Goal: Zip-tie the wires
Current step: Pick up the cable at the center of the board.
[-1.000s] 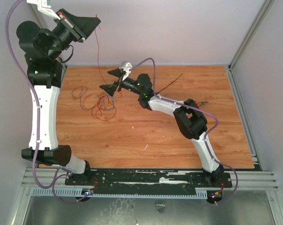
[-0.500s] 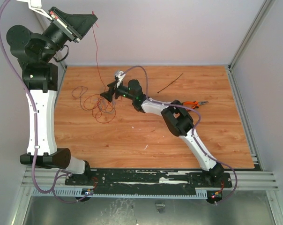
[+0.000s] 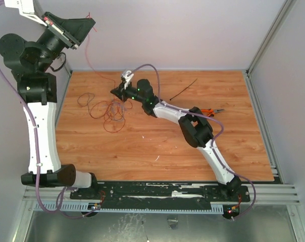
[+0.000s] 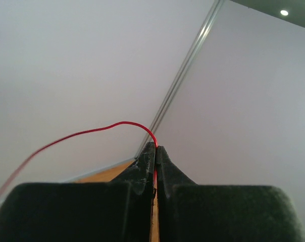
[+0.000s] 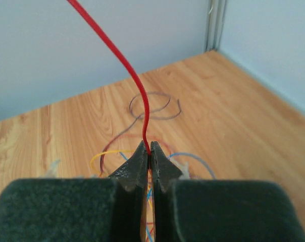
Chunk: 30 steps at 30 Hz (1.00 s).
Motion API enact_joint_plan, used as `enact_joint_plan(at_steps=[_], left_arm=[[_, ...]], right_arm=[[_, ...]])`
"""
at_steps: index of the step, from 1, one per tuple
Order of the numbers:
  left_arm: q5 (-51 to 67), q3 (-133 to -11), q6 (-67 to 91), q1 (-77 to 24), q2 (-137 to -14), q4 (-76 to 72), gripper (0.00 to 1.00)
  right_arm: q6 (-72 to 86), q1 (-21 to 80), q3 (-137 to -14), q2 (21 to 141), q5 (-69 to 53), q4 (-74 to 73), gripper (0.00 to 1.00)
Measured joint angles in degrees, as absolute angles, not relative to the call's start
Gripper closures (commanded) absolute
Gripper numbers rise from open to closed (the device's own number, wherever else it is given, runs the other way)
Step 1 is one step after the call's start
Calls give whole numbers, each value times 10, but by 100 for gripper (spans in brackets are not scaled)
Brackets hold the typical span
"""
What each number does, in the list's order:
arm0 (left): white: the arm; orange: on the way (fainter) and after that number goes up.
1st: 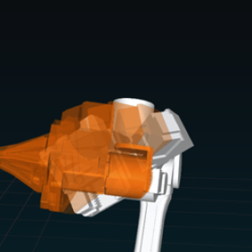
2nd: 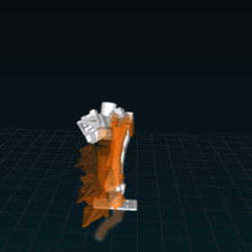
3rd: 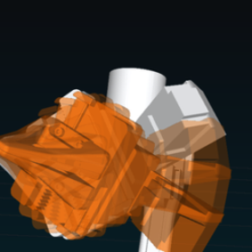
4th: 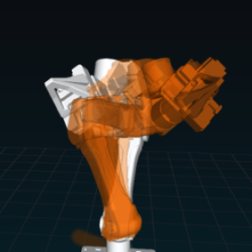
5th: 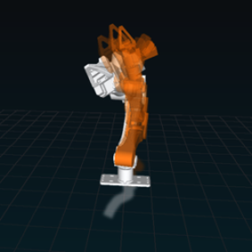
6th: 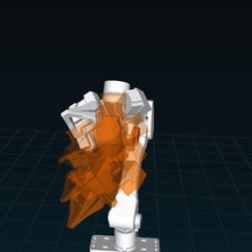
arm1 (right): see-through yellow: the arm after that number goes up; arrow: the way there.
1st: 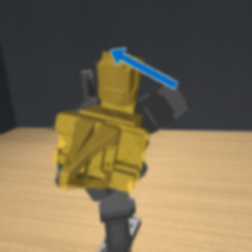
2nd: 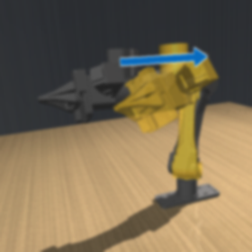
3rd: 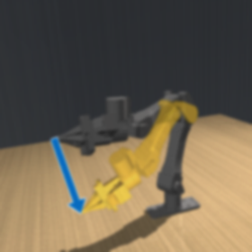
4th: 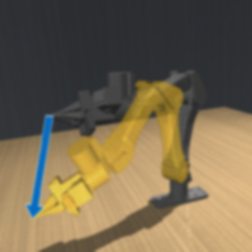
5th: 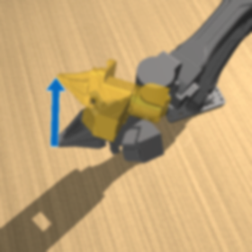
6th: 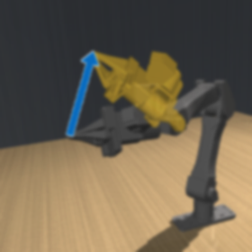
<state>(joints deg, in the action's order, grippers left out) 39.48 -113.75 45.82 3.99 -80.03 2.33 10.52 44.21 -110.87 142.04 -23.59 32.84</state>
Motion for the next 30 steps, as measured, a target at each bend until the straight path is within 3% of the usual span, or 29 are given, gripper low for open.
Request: enact_joint_plan(at_steps=[11, 25, 30], left_arm=[[395, -1033, 464, 110, -745, 1, 100], [398, -1010, 482, 135, -727, -27, 100], [398, -1005, 485, 151, -721, -30, 100]], right_arm=[[9, 404, -1351, 1345, -206, 194, 100], [-56, 379, -1371, 1292, -152, 170, 100], [-81, 370, -1287, 1249, -118, 164, 100]])
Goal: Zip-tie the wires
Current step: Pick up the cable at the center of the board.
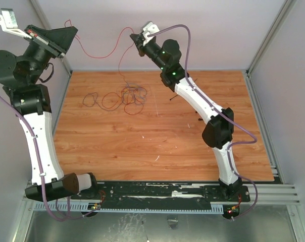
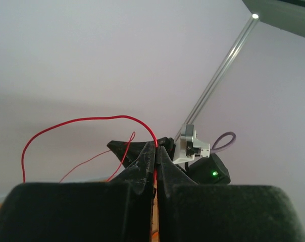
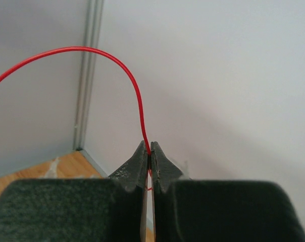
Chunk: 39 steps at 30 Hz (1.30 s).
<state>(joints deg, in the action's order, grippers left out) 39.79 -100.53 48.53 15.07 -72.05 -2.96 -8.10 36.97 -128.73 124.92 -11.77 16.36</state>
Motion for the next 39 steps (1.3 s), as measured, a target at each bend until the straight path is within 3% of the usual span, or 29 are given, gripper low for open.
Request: enact_joint_plan(at_steps=[7, 20, 27, 32, 39], left_arm=[[408, -989, 519, 156, -708, -79, 100], [423, -978, 545, 156, -706, -121, 100], [431, -966, 564, 156, -707, -141, 100], [447, -935, 595, 156, -701, -180, 100], [469, -853, 634, 150, -670, -227, 100]], right_arm=[[-128, 343, -1371, 1236, -101, 161, 100], [-225, 342, -1382, 1114, -109, 273, 100], [-301, 342, -1374, 1082, -107, 260, 100], [-381, 342, -1267, 995, -68, 215, 100], [-423, 324, -974, 794, -1, 177, 100]])
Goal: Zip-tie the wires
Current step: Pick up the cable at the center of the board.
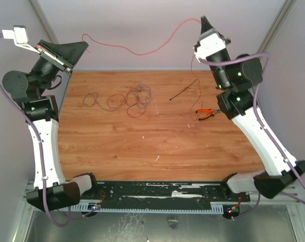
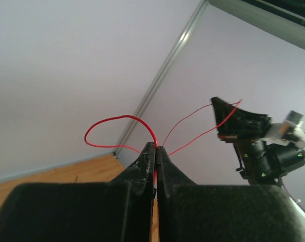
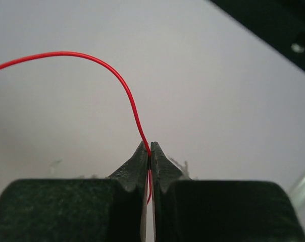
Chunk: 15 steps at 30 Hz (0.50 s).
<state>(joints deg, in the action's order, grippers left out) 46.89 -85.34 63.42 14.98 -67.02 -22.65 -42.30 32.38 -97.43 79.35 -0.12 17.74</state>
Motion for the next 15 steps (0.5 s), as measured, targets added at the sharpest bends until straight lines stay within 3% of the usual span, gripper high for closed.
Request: enact_joint_plan(at_steps=[7, 15], left_arm=[[472, -780, 632, 72, -598, -231, 100], [430, -726, 606, -102, -549, -233, 100]], right_arm=[[-414, 317, -760, 645, 79, 118, 100], [-388, 311, -659, 484, 186, 33, 100]])
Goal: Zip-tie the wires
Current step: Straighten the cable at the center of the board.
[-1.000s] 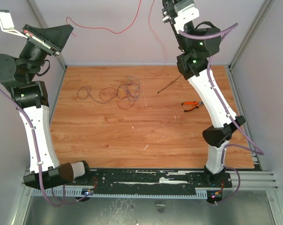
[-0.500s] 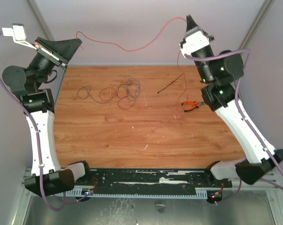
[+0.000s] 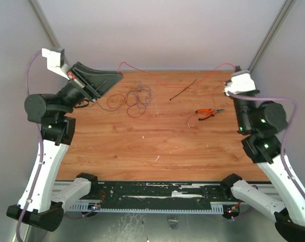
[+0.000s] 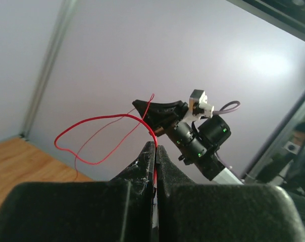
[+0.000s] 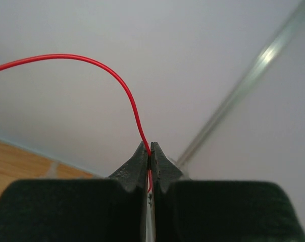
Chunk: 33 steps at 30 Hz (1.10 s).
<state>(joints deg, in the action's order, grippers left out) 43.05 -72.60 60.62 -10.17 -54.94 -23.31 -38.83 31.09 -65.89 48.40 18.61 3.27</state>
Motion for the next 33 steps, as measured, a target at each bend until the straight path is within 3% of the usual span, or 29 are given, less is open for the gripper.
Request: enact_joint_plan(at_steps=[9, 16, 22, 29, 33], left_arm=[[340, -790, 518, -304, -669, -196, 100], [296, -798, 480, -347, -720, -178, 100], [228, -661, 466, -344, -662, -175, 100], [165, -427, 482, -318, -621, -138, 100], [123, -356, 482, -293, -585, -96, 100]], right_arm=[[-395, 311, -726, 406, 305, -14, 100], [-424, 311, -767, 423, 354, -34, 100], [-373, 311, -650, 433, 351, -99, 100], [-260, 311, -418, 468, 275, -138, 100], [-212, 311, -406, 498, 230, -159, 100]])
